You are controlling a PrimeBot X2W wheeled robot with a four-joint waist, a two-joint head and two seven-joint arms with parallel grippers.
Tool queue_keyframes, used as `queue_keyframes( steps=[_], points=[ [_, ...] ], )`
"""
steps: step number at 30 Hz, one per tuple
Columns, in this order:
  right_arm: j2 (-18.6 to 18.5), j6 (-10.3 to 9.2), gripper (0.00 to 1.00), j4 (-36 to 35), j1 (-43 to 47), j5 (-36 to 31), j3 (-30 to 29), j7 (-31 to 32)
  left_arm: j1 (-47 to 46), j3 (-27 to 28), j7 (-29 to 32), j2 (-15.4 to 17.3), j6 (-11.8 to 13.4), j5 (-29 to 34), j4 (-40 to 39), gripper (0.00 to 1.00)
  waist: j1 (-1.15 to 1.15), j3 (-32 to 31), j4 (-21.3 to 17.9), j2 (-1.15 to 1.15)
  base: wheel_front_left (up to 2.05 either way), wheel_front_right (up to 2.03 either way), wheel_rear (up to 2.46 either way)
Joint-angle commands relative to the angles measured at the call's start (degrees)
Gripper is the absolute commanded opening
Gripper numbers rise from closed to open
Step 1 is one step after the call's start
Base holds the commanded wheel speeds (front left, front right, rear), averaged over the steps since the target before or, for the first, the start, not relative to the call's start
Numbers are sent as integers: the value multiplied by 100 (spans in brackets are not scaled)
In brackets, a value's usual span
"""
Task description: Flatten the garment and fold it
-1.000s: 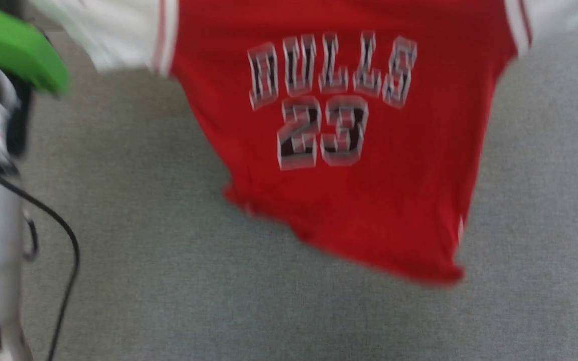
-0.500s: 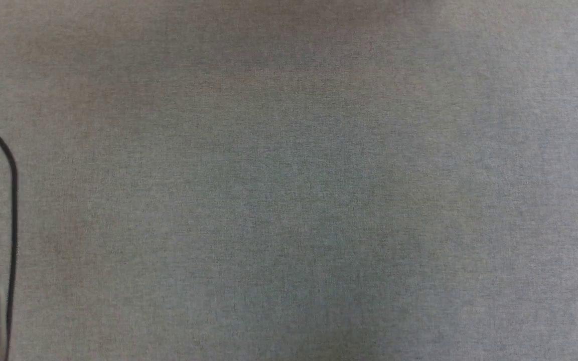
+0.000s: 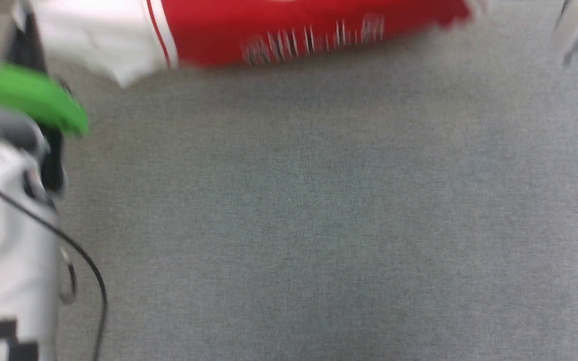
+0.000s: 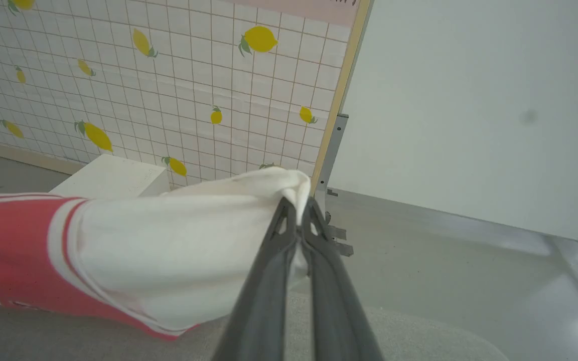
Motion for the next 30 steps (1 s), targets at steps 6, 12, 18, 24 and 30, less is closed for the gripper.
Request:
queue_keyframes(
  steps=[6,12,18,24,30],
  points=[
    [153,-10,0,-569,1949,473,-603,-46,1906,133,321,-463,18,-613,-388,0,0,-668,86,0,0,0,0],
    [663,-10,0,-1330,3676,487,-1118,419,3357,194,838,-882,108,-1175,-944,0,0,-1070,185,0,0,0,0],
    [1039,-10,0,-2057,4985,451,-1423,1072,4494,117,1408,-1009,327,-1372,-1474,0,0,-1363,235,0,0,0,0],
    [1130,-10,0,-2562,5946,527,-1847,2162,5368,133,2007,-906,679,-1439,-1895,0,0,-1509,305,0,0,0,0],
    [1133,-10,0,-2534,6452,670,-2173,3092,5836,161,2342,-802,1035,-1355,-2119,0,0,-1521,352,0,0,0,0]
  ],
)
